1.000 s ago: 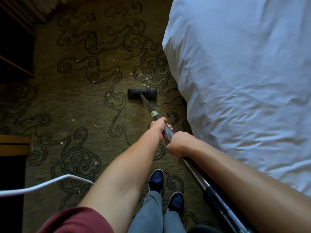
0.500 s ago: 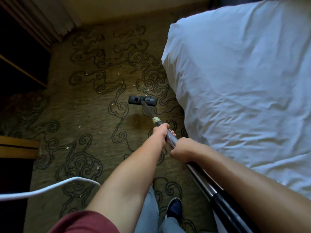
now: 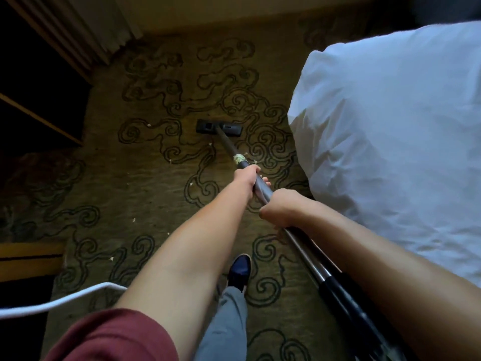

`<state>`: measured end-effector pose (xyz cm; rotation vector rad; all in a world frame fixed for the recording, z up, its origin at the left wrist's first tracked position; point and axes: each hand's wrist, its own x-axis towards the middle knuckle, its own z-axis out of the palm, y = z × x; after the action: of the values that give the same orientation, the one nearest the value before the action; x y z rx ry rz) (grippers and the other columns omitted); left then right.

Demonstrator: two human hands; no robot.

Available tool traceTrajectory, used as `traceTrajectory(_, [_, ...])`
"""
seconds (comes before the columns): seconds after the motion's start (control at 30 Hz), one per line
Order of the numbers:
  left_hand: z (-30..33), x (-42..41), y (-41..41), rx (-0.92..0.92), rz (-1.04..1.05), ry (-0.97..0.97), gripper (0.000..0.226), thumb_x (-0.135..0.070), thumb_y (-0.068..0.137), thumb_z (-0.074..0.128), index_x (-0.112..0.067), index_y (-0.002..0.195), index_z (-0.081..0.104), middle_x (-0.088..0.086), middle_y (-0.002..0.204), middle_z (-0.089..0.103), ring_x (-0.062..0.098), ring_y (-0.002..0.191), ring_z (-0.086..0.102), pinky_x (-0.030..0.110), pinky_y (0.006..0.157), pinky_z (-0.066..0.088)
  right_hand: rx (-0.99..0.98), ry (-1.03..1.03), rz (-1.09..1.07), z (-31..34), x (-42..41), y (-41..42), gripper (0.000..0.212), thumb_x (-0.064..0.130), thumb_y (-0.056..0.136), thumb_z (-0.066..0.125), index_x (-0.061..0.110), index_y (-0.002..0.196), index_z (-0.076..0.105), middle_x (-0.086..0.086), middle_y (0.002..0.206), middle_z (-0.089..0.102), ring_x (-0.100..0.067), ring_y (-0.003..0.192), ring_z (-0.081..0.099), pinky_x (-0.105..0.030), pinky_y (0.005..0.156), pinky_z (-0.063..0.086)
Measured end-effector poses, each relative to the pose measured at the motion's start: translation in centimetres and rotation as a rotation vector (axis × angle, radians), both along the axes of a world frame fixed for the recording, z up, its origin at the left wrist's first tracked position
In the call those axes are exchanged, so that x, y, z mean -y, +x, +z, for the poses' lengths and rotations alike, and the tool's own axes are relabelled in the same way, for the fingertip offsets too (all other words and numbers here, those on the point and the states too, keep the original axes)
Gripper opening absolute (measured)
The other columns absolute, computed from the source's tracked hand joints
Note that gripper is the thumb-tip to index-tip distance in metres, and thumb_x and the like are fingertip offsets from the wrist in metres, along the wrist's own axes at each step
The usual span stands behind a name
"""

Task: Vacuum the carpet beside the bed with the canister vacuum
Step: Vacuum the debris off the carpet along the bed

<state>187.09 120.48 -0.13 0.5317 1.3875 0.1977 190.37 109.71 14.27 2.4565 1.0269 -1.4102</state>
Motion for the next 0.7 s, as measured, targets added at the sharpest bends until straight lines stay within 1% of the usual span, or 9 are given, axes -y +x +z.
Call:
traceTrajectory(0.07, [-0.9,-5.9,0.5,-0.001,0.012,0.005,0.006,-0.007,0.096,0.052,-0.003,0.099,0.049,0.011,0.068,0.051,0.023,0.054,0.051,0.027,0.046,0.047,-0.028,0.016,-0.012,-0.9,-6.0,0.6,0.035,0.02,0.086,0.057,0.007,0.118,0.058,-0.009,0.094,0.066,-0.024,0.078,0.068,-0.032,0.068,0.057])
traceTrajectory(0.13, [-1.9,-11.0,0.6,-0.01,0.015,-0.001,0.008,-0.007,0.097,0.052,-0.003,0.09,0.049,0.01,0.065,0.051,0.022,0.051,0.051,0.023,0.041,0.047,-0.057,0.023,0.007,-1.9,-11.3,1.0,0.034,0.019,0.088,0.055,0.007,0.119,0.057,-0.012,0.105,0.066,-0.029,0.093,0.068,-0.037,0.083,0.057])
traceTrajectory(0.23, [-4.0,-17.3,0.6,-0.01,0.01,-0.028,0.009,-0.012,0.098,0.052,-0.003,0.096,0.051,0.01,0.066,0.052,0.022,0.052,0.052,0.027,0.047,0.048,-0.056,-0.01,0.123,-3.8,-18.0,1.6,0.036,0.023,0.094,0.053,0.008,0.126,0.051,-0.011,0.119,0.061,-0.028,0.11,0.061,-0.033,0.089,0.049])
traceTrajectory(0.3, [-5.2,-19.6,0.4,-0.017,-0.002,-0.034,0.013,-0.013,0.099,0.052,-0.003,0.105,0.052,0.011,0.069,0.055,0.023,0.056,0.055,0.031,0.053,0.05,-0.041,-0.019,0.191,-5.0,-20.5,1.9,0.038,0.025,0.096,0.049,0.008,0.13,0.047,-0.01,0.121,0.057,-0.027,0.115,0.057,-0.032,0.091,0.045])
traceTrajectory(0.4, [-6.9,-21.0,0.4,-0.021,0.018,-0.069,0.016,-0.013,0.099,0.052,-0.002,0.11,0.053,0.011,0.072,0.056,0.022,0.058,0.056,0.032,0.055,0.051,-0.033,-0.063,0.273,-6.4,-22.4,2.1,0.038,0.025,0.097,0.047,0.008,0.131,0.046,-0.01,0.117,0.055,-0.027,0.115,0.055,-0.032,0.09,0.044])
traceTrajectory(0.5, [-6.9,-20.5,1.0,0.009,0.071,-0.08,0.013,-0.011,0.097,0.054,-0.004,0.108,0.051,0.012,0.072,0.055,0.023,0.058,0.056,0.029,0.048,0.052,-0.02,-0.125,0.356,-6.2,-22.4,2.9,0.037,0.026,0.097,0.045,0.009,0.13,0.045,-0.013,0.118,0.055,-0.028,0.11,0.055,-0.029,0.084,0.041])
traceTrajectory(0.57, [-6.5,-19.4,1.8,0.013,0.099,-0.063,0.016,-0.009,0.096,0.054,-0.003,0.111,0.05,0.014,0.072,0.056,0.024,0.052,0.059,0.027,0.044,0.053,-0.003,-0.107,0.362,-5.4,-21.5,3.8,0.028,0.027,0.094,0.05,0.011,0.117,0.051,-0.012,0.103,0.058,-0.027,0.094,0.056,-0.028,0.076,0.04])
traceTrajectory(0.63, [-5.9,-17.7,2.5,0.02,0.109,-0.07,0.019,-0.009,0.095,0.054,-0.004,0.112,0.049,0.014,0.068,0.056,0.023,0.038,0.059,0.028,0.043,0.053,0.029,-0.099,0.341,-4.3,-20.2,4.6,0.023,0.027,0.089,0.056,0.012,0.106,0.054,-0.007,0.081,0.056,-0.027,0.08,0.056,-0.027,0.071,0.044])
traceTrajectory(0.7, [-5.4,-15.6,3.4,0.035,0.129,-0.097,0.02,-0.008,0.094,0.054,-0.004,0.112,0.047,0.012,0.058,0.056,0.021,0.031,0.057,0.028,0.043,0.052,0.044,-0.13,0.356,-2.9,-18.4,5.1,0.024,0.026,0.088,0.057,0.011,0.107,0.056,-0.006,0.075,0.055,-0.027,0.076,0.056,-0.026,0.068,0.046])
